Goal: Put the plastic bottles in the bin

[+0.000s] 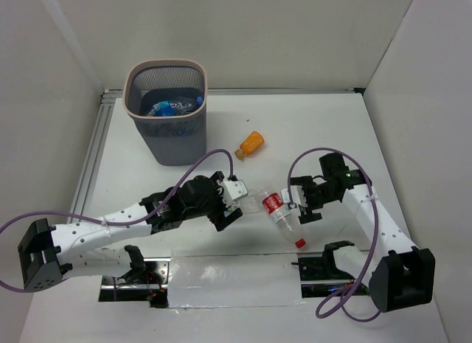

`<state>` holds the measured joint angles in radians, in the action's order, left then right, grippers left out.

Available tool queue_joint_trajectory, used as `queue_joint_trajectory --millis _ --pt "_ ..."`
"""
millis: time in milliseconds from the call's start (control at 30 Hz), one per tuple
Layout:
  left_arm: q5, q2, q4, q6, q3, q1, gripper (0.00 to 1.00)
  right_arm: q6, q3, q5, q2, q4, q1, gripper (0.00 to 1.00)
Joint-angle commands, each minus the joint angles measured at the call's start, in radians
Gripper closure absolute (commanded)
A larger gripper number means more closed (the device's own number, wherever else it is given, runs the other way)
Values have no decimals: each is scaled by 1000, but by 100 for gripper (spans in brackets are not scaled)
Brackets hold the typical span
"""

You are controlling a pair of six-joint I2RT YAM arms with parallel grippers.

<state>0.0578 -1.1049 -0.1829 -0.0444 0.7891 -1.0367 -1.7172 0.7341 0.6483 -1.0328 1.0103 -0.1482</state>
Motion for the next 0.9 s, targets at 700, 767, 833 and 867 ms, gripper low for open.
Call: queue_joint_trajectory --millis 700,767,833,867 --pt "126 -461 227 -129 82 15 11 744 180 235 -26 -82 -2 0" --pt "114 -473 217 -120 82 24 19 786 168 226 -26 -96 -2 0" --pt "114 -484 217 -109 82 24 23 823 150 215 -16 -117 -2 0" --pt "114 -484 217 -109 82 33 25 850 149 215 -4 -137 -2 0"
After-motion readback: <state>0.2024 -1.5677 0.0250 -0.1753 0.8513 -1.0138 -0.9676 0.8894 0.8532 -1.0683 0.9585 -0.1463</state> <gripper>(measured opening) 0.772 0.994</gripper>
